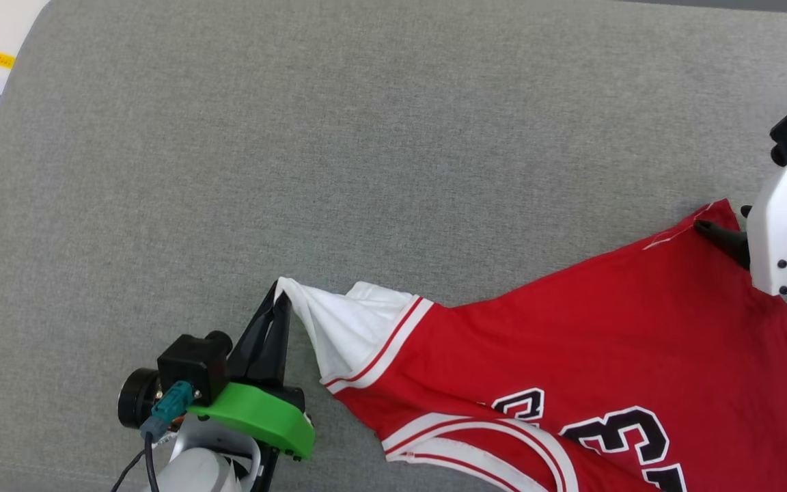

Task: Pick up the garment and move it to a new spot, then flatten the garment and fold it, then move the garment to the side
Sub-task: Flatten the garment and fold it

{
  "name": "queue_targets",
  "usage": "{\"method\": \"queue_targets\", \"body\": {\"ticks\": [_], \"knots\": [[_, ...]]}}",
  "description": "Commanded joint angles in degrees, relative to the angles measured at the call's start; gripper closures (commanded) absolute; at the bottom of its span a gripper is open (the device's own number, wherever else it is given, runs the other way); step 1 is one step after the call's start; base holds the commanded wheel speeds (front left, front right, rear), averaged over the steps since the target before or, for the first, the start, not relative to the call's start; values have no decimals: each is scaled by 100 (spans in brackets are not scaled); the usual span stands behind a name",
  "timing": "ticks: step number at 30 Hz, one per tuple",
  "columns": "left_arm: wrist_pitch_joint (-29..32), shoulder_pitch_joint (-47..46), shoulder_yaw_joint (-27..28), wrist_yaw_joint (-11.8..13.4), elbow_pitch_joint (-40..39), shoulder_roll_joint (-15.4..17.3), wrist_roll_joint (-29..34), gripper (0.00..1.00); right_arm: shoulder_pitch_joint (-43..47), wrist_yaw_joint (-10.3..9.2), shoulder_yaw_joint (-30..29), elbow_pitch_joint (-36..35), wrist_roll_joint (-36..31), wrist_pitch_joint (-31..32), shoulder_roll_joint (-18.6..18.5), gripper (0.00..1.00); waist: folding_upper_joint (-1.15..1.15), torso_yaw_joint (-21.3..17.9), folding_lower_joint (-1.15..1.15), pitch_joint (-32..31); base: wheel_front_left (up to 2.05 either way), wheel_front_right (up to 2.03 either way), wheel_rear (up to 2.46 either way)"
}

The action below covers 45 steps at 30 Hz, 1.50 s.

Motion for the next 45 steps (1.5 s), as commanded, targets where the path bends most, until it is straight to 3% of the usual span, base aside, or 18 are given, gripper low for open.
{"method": "queue_targets", "body": {"ticks": [1,9,10,11,13,14,20,28,36,40,45], "knots": [[-34,-119,10,-29,37,-36,45,100,-118,-4,123,173,-27,-98,48,0,0,159,0,196,0,0,0],[-75,-198,27,-119,193,-120,29,100,-20,-4,1076,933,253,-105,-41,0,0,223,0,238,0,0,0],[-80,-193,38,-123,216,-120,25,100,-34,-4,1147,925,348,-134,-73,64,0,210,0,216,0,0,0],[-83,-183,48,-123,236,-119,20,100,-57,-4,1180,916,405,-209,-95,100,0,192,0,186,0,0,0],[-90,-147,72,-125,274,-111,8,100,-121,-4,1244,876,489,-423,-149,100,0,144,0,98,0,0,0],[-102,-99,107,-130,305,-91,24,100,-224,-4,1256,794,572,-931,-222,100,0,72,0,-92,0,0,0],[-116,-103,218,-127,217,103,145,100,-291,-4,976,505,726,-2022,-363,100,0,-78,0,-560,0,0,0],[-34,-652,563,-143,-91,509,245,100,-180,-4,496,-90,692,-2929,-395,100,0,-347,0,-1050,0,0,0],[523,-1877,704,-341,-648,892,469,100,-186,-4,-14,-875,590,-2972,-328,100,0,-563,0,-1198,0,0,0],[770,-2576,724,-533,-590,953,504,100,-309,-4,-285,-1183,465,-2832,-271,100,0,-641,0,-1068,0,0,0],[994,-3623,680,-766,-325,805,563,100,-692,-4,-594,-1352,258,-2610,-220,100,0,-686,0,-644,0,0,0]]}}
